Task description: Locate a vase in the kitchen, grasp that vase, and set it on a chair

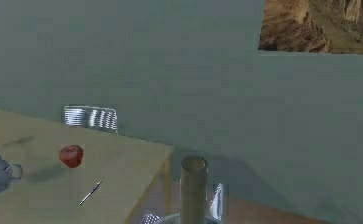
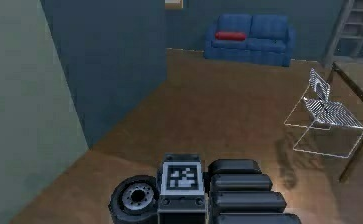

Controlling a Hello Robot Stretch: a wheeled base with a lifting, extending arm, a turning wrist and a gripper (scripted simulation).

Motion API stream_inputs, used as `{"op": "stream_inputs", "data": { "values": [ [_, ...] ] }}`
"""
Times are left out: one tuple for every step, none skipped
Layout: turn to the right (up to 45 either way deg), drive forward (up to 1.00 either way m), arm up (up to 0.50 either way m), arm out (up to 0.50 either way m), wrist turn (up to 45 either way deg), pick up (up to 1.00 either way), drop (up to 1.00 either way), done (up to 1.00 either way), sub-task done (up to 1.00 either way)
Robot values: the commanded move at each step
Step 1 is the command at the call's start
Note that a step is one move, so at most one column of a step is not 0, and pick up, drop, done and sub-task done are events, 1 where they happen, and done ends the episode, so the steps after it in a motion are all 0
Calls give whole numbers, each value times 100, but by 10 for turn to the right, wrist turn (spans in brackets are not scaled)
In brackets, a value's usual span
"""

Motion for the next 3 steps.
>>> {"op": "stream_inputs", "data": {
  "values": [
    [450,0,0,0,0,0,0,0,0],
    [30,0,0,0,0,0,0,0,0],
    [0,10,0,0,0,0,0,0,0]
  ]
}}
